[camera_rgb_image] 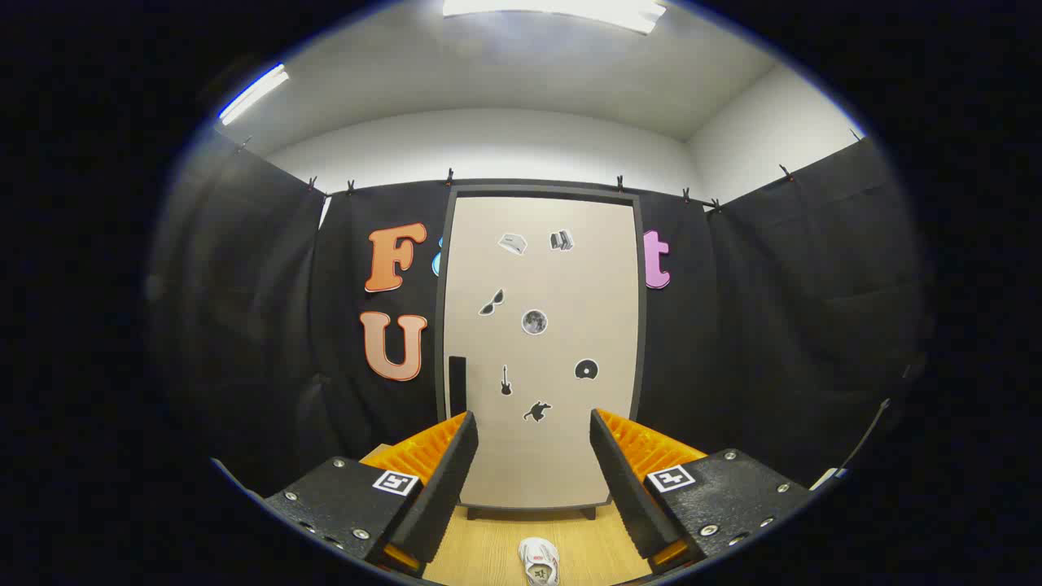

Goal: Open the shoe cabinet door, grab the shoes and put them into the shoe cabinet, then close the shoe cabinet door.

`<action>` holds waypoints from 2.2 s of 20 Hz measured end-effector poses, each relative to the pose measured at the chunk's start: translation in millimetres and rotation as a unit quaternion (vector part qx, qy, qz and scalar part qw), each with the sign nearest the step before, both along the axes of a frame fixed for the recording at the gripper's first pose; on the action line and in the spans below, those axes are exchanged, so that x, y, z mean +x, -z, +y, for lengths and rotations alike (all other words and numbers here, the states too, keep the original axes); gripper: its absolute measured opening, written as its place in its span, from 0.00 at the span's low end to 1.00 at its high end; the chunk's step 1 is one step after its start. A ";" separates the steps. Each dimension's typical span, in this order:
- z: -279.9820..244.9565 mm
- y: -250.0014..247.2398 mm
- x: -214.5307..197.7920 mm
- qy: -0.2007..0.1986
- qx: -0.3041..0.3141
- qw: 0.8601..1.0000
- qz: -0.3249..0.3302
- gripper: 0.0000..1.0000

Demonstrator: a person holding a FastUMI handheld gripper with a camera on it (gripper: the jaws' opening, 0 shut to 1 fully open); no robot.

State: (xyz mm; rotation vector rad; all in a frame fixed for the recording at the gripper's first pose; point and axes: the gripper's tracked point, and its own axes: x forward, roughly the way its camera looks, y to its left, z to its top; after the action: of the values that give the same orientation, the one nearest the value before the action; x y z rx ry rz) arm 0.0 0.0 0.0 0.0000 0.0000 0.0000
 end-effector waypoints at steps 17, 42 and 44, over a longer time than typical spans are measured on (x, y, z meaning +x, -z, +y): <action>26.1 2.7 15.1 -0.018 0.003 1.000 0.000 0.87; 112.7 54.4 195.8 -0.024 0.002 0.999 0.025 0.84; 119.2 64.1 214.0 -0.033 -0.001 0.999 0.034 0.83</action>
State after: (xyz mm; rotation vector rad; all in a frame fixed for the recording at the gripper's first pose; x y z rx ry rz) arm 214.0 119.2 -64.1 -0.0015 0.0681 0.0650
